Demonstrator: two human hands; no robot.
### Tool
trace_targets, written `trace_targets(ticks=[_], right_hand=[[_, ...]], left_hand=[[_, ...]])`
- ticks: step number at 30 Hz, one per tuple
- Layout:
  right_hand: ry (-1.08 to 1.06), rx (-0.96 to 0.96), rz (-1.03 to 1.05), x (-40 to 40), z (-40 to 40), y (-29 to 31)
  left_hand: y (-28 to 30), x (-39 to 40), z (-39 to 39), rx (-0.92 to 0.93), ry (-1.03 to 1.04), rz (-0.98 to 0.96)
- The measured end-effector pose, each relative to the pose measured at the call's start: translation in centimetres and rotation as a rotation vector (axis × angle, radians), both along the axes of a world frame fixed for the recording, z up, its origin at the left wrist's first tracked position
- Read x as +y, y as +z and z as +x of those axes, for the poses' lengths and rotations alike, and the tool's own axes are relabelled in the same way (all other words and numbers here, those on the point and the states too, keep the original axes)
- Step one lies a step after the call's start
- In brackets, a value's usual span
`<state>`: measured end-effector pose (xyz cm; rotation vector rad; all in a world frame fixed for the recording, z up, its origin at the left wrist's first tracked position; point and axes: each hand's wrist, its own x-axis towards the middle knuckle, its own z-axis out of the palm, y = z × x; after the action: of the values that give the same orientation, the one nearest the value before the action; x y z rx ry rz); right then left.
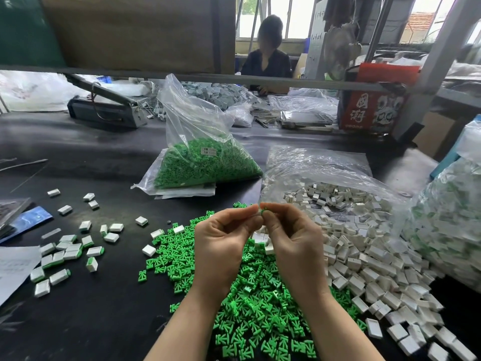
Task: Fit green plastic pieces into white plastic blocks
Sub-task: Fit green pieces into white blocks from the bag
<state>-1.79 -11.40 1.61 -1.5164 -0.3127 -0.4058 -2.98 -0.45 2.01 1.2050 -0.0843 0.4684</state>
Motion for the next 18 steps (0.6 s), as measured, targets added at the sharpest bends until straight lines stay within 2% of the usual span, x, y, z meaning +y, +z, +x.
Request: trace_targets(ticks=[6, 18], right_hand=[[-0.168, -0.131, -0.292, 0.16, -0.23, -0.34], [-0.236, -0.181, -0.353, -0.04, -0.52, -0.28]], left_hand=[[-0.11, -0.1, -0.07, 0.009, -0.015, 0.011], [-0.26, -0.23, -0.15, 0.036, -0.055, -0.116]])
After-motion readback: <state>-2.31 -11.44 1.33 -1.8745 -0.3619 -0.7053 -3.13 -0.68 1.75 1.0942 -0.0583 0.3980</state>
